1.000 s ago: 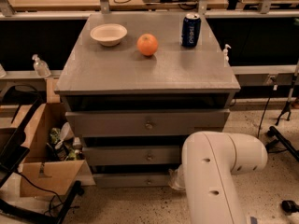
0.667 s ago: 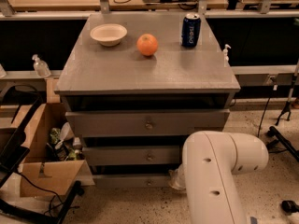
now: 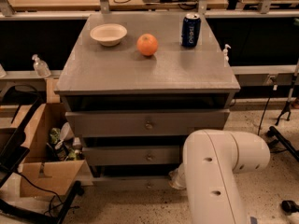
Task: Open bottom drawer
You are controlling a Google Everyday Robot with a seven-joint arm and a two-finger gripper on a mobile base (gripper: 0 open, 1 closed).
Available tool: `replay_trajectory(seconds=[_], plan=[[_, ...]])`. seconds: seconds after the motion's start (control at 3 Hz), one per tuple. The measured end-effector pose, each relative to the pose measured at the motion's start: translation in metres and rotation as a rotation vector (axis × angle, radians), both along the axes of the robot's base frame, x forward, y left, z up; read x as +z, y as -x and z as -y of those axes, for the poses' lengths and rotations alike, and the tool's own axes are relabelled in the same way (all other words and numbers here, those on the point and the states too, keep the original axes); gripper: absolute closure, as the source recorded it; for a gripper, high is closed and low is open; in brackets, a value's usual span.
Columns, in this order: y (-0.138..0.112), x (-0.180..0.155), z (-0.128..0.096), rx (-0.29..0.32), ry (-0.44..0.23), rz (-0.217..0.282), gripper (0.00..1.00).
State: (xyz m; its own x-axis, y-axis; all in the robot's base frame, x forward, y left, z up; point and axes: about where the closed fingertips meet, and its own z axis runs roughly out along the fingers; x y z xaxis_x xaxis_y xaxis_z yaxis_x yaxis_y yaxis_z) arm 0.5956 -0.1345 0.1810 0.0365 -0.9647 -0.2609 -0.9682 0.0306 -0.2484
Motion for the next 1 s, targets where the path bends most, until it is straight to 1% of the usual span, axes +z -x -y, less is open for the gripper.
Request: replay_trajectory(seconds=[1.0], plan=[[0.0001,0.0015,0.0,0.0,0.0,0.0,1.0]])
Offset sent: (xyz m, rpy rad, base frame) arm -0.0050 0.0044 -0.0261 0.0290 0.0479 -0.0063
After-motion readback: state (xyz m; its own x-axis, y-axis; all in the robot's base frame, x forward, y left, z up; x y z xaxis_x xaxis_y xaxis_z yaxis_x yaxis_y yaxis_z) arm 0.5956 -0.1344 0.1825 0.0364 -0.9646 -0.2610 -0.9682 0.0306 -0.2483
